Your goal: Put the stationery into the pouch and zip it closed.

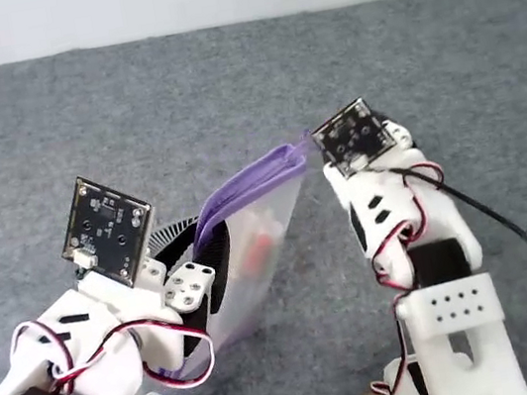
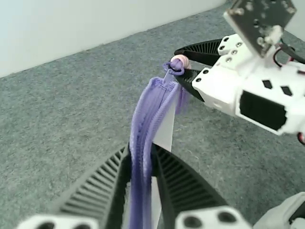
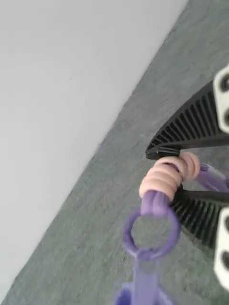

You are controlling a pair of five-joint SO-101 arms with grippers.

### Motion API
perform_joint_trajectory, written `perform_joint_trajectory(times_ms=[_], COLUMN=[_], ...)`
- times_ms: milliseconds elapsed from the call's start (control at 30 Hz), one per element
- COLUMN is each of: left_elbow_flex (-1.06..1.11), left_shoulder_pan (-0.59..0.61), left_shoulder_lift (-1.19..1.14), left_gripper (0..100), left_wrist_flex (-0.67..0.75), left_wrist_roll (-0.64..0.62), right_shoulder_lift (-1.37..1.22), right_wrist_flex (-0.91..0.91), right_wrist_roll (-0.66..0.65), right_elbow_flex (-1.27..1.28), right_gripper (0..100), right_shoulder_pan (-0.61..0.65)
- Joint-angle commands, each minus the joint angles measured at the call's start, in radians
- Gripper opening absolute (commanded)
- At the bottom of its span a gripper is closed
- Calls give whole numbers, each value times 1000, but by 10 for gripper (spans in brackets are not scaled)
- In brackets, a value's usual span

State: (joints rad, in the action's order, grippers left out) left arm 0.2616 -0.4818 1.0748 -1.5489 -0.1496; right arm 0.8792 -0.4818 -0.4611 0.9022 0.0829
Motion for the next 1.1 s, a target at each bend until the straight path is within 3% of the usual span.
perform_joint_trajectory(times_ms=[0,833,900,1067], left_elbow_flex=[-41,-41,-41,-36], left_shoulder_pan=[8,8,6,0], left_shoulder_lift=[21,21,21,20], left_gripper=[11,11,12,15], left_wrist_flex=[3,5,5,5], left_wrist_roll=[-11,-11,-11,-5], right_shoulder_lift=[-68,-64,-16,160], right_wrist_flex=[36,-25,-113,-340], right_wrist_roll=[8,-2,-2,2], right_elbow_flex=[-15,9,5,6], right_gripper=[7,10,46,277], right_shoulder_pan=[-120,-203,-157,-48])
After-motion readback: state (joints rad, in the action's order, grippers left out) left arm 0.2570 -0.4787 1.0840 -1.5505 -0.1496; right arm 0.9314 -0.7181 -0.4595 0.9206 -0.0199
